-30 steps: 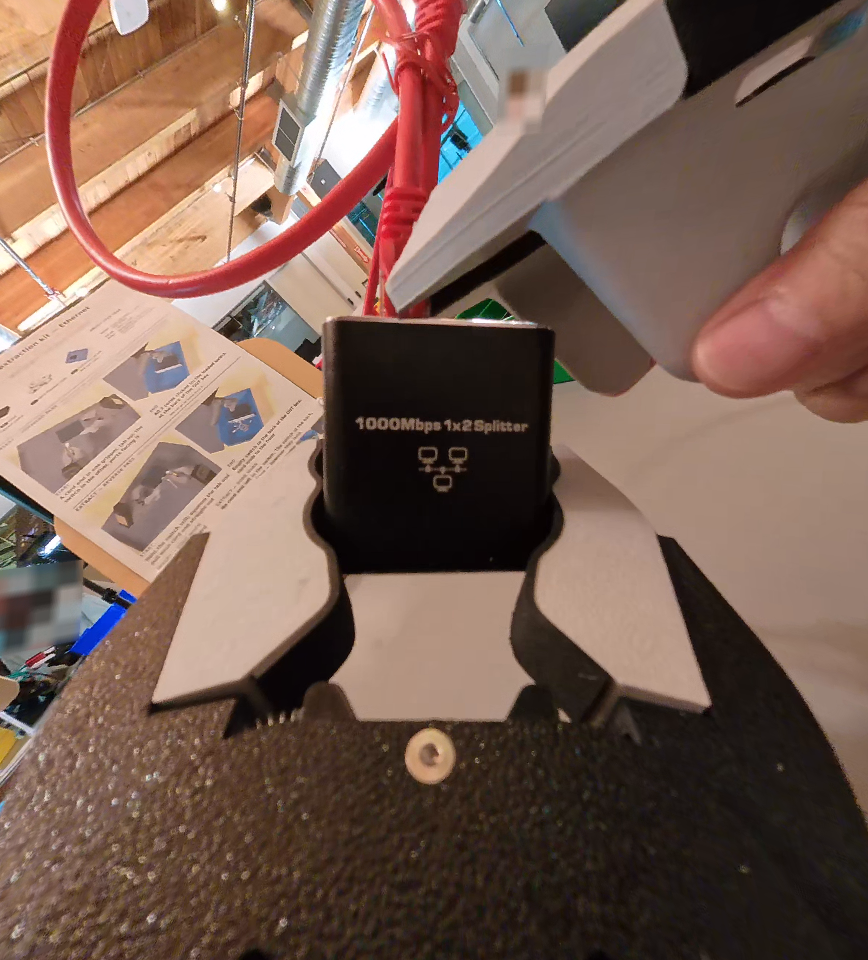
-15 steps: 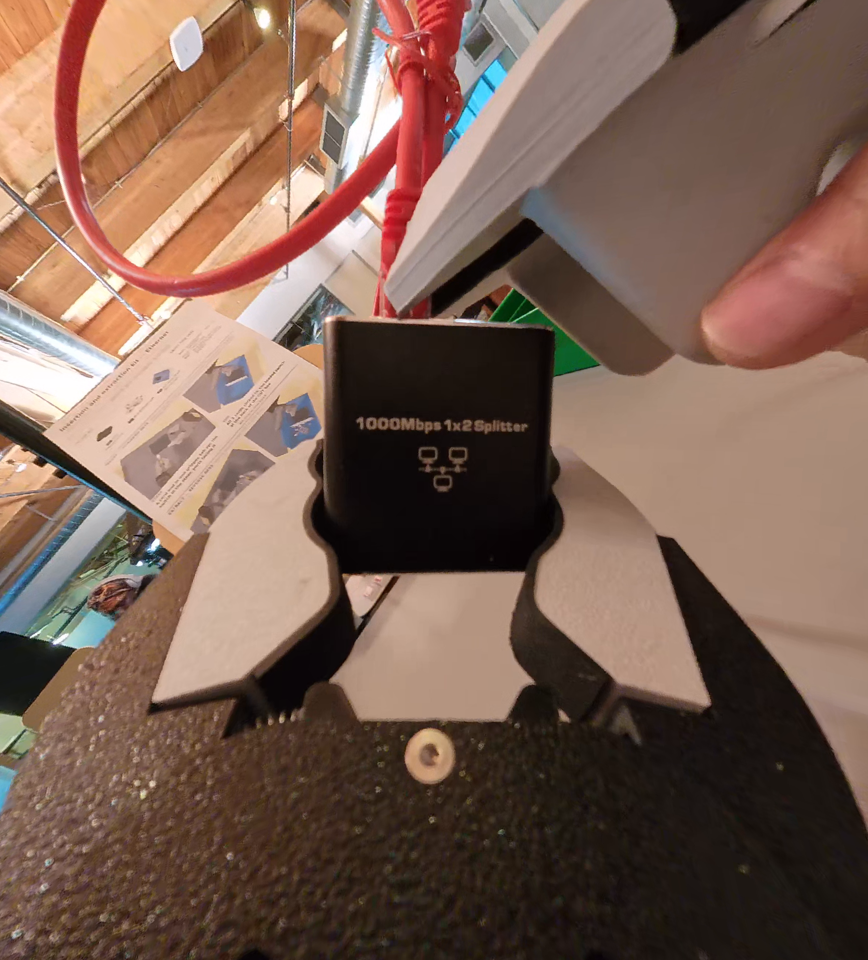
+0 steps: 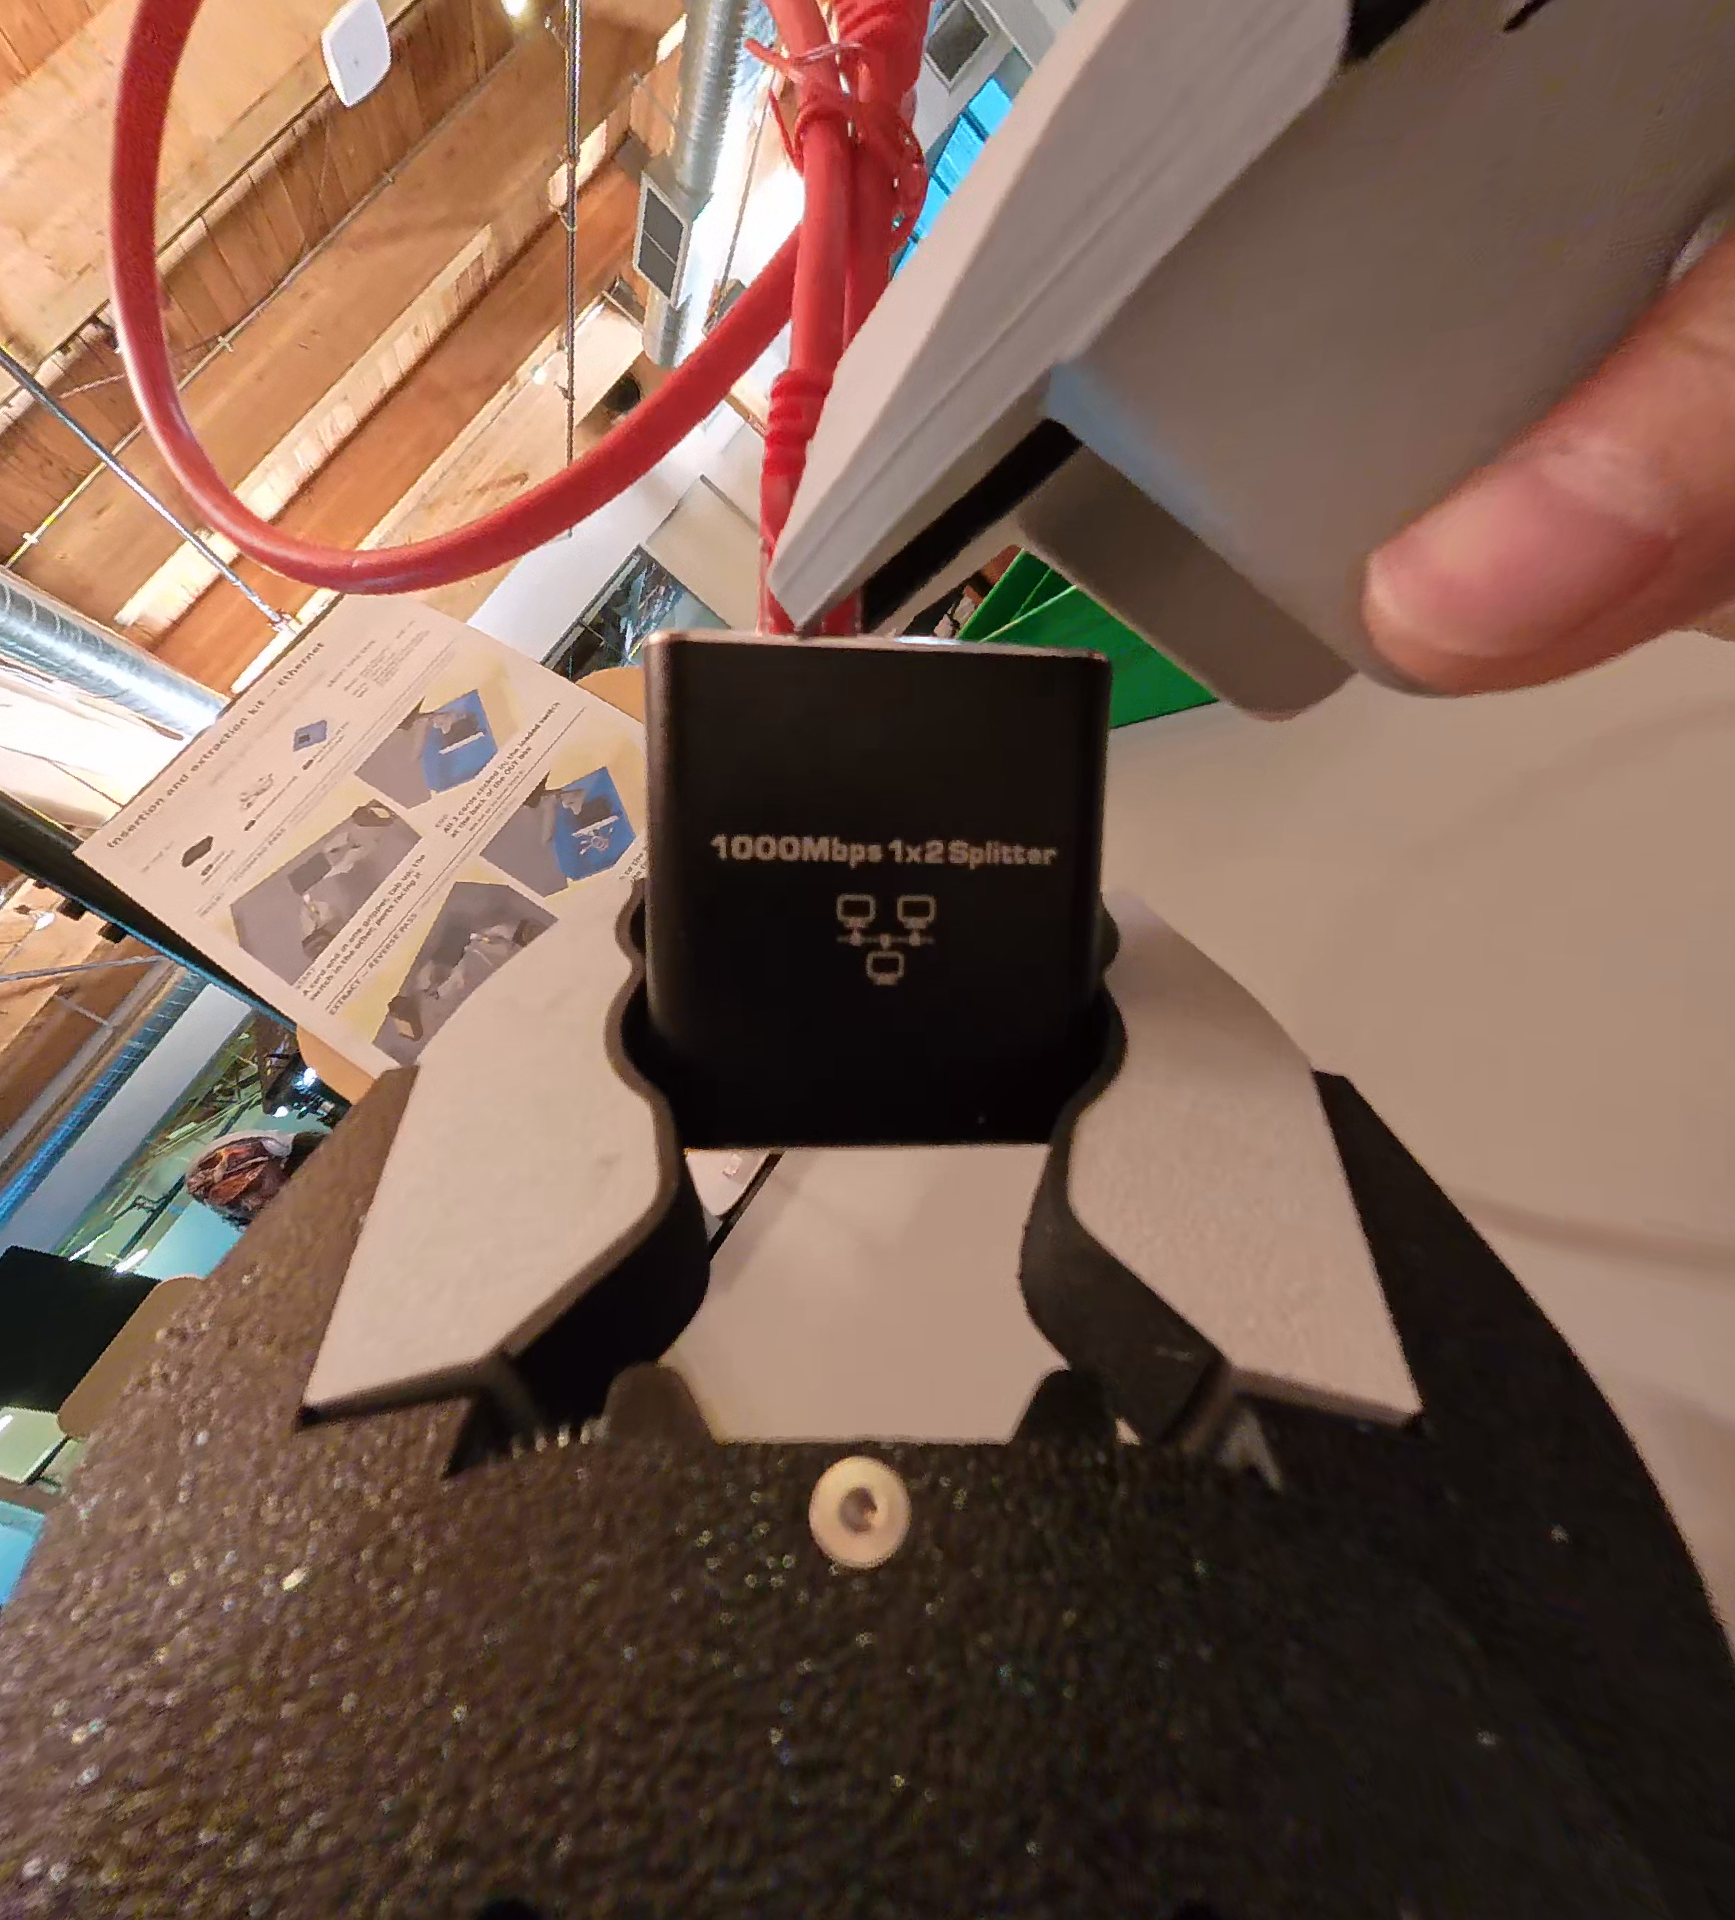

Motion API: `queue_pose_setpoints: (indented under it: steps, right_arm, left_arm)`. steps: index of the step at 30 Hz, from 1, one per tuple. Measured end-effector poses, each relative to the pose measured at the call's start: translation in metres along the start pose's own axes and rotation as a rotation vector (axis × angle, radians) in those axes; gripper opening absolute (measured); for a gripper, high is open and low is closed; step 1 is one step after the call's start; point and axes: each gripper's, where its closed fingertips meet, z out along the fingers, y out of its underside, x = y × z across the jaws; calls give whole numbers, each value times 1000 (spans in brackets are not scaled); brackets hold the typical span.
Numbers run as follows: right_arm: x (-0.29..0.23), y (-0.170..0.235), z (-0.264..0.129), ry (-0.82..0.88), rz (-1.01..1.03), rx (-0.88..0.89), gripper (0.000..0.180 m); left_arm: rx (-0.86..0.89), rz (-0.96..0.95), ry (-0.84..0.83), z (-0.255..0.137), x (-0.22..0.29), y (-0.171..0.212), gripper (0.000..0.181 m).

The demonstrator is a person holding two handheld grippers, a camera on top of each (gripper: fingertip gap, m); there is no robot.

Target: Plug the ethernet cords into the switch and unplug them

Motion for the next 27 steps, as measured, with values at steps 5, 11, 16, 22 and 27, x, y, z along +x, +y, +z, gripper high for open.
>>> queue_pose_setpoints:
  steps: [5,11,16,22,27]
  right_arm:
    - [2,1,-1,6,20,-5,15]
    - [-2,0,1,-7,-54,-27,14]
    - [-1,4,0,-40,-77,-94,14]
    - [15,11,-1,-22,-41,-109,13]
    - [19,13,4,13,-105,-136,14]
  left_arm:
    - [-11,12,-5,0,0,1,76]
    - [4,-10,-9,-1,-1,-1,76]
    - [3,-35,10,0,3,2,76]
    - [-54,-138,66,8,17,11,76]
    - [-76,-201,71,10,18,17,76]
